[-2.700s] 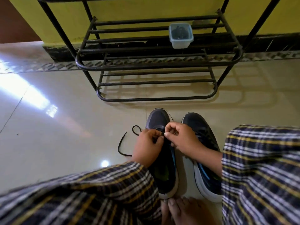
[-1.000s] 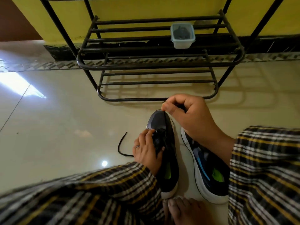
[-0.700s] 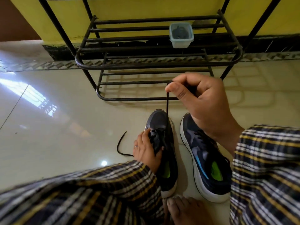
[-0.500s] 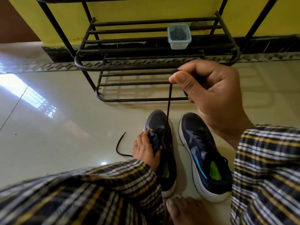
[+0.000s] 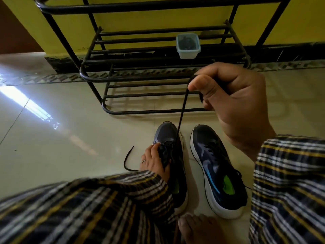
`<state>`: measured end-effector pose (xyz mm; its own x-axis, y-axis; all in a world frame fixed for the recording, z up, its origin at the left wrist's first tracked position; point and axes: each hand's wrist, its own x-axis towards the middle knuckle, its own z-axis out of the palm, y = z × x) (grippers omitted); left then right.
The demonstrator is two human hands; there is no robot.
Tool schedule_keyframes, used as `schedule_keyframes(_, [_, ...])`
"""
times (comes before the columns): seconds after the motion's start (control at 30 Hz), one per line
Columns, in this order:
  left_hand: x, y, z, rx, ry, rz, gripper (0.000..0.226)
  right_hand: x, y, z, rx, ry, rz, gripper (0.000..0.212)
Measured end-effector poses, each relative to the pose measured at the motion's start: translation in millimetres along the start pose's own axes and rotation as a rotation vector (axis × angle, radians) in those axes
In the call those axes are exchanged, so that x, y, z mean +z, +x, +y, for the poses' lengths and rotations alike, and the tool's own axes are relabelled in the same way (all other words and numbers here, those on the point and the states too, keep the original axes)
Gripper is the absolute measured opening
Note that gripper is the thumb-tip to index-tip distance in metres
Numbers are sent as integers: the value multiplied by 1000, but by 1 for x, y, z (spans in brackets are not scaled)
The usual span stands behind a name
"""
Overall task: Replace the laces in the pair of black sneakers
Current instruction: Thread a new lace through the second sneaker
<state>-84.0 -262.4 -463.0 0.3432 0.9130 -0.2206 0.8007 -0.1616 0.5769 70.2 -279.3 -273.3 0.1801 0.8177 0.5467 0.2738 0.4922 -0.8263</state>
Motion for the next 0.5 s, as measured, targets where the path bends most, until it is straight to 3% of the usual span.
schedule_keyframes(0.17, [-1,0,0,1,4,-2,65,1,-1,8,198,42,19,14])
schedule_keyframes(0.4, [-5,-5,7,48,-27,112,82,-2,-13,44,656,-207,-128,39])
schedule_keyframes(0.5, [-4,-3,1,59,-57,145,60,4,-18,59,726,-252,-148,30])
